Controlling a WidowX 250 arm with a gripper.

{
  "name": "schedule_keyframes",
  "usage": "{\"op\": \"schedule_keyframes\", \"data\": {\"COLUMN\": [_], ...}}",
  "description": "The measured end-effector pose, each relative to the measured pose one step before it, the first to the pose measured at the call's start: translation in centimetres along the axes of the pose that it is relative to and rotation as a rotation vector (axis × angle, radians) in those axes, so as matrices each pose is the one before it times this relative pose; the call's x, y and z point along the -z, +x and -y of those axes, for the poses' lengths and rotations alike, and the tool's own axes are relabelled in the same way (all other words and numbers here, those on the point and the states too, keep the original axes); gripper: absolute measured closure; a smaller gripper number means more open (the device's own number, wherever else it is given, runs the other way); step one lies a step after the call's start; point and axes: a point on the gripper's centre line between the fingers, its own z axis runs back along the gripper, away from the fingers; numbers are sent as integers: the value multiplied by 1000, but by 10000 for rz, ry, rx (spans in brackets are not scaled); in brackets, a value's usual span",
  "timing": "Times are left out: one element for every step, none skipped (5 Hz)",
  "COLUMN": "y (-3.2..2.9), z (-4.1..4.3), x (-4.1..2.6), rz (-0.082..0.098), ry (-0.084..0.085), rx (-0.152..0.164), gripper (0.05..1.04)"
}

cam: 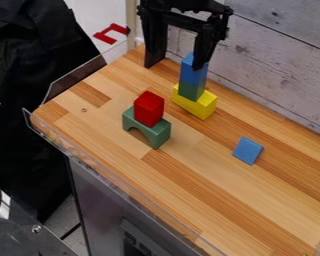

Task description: Put the blue cube on red cube

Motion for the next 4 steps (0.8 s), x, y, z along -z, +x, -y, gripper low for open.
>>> {"op": "schedule_keyframes", "data": {"y": [-209, 1153, 737, 405], "z": [-6, 961, 617, 101], "x": [952, 299, -632, -333], "rz": [-367, -116, -55, 93], "ry": [28, 40, 418, 10], "rx": [3, 433, 216, -59], "gripper": [84, 84, 84, 84]}}
